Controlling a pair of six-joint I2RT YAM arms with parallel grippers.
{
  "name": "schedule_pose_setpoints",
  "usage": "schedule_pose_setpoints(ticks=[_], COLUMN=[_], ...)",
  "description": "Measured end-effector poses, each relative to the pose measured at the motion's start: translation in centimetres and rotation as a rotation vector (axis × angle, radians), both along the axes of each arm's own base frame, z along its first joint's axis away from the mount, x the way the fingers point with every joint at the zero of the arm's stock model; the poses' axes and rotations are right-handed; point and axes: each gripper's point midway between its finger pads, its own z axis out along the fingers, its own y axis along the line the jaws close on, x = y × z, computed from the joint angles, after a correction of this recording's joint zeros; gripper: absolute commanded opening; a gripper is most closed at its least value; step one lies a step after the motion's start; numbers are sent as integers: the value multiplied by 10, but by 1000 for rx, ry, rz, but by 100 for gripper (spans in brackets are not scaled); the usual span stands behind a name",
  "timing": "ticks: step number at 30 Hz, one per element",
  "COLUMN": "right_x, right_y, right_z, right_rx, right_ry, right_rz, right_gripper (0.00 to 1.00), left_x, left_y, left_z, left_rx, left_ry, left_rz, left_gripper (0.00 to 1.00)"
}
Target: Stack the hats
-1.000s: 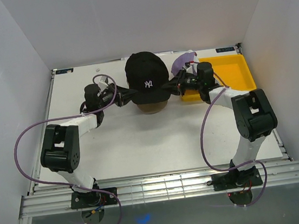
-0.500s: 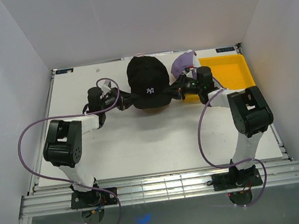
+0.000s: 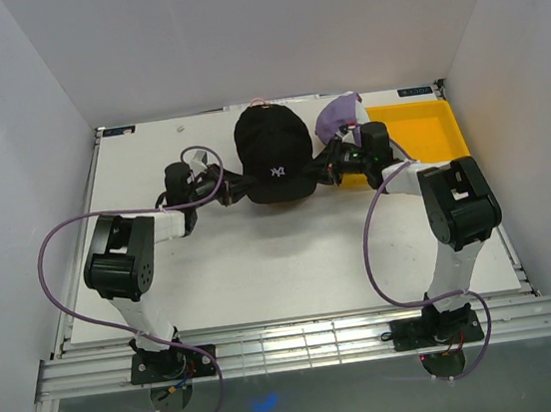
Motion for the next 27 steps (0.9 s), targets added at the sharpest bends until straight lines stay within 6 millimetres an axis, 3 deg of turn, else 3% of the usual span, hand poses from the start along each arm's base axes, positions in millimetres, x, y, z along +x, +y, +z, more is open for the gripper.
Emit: schedule_pose_setpoints(ticks=[4,8,12,18,27], right_x=[0,3,11,20,22], right_y=[-1,-7,-20,-26,-27], right_z=[-4,-10,-16,-14,-13], right_rx=[-21,-45,-73,-99,-129], right_ry=[0,11,32,33,25], right_rz=[0,-15,-55,-86,-89], right_gripper=[37,45,50,52,51], left_x=[0,1,0,-2,-4], left_y=[0,2,8,11,11], left_z=[0,-3,-13,-23,-25], left_rx=[6,19,48,77,89], left_ry=[-9,-20,11,42,39], left_rz=[-3,-2,5,9,-6], left_gripper=[16,42,56,57,40])
